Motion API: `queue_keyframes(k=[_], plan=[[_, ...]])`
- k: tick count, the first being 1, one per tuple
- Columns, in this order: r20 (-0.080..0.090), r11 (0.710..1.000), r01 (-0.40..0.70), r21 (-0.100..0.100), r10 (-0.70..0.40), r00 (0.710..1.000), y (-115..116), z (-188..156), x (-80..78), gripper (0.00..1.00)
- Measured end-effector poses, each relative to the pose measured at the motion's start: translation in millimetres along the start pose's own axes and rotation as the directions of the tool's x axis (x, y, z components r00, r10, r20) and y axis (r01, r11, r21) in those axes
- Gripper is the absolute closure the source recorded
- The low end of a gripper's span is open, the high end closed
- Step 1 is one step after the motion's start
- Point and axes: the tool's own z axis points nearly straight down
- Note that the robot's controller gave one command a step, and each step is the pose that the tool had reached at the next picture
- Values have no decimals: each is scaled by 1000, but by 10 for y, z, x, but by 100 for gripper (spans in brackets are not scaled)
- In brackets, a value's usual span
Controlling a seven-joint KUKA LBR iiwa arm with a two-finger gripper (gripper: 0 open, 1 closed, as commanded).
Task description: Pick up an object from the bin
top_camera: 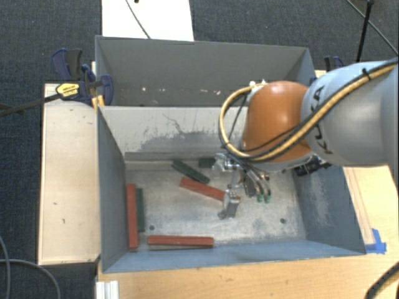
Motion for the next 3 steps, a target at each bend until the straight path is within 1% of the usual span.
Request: queue_keyframes(k=[1, 2, 3], plan=[[-1, 982, 188, 1, -188, 982, -207, 775, -192, 0], [5, 983, 186, 1, -186, 983, -199, 751, -209, 100], [10, 986, 168, -1, -168, 986, 271, 80, -575, 100]])
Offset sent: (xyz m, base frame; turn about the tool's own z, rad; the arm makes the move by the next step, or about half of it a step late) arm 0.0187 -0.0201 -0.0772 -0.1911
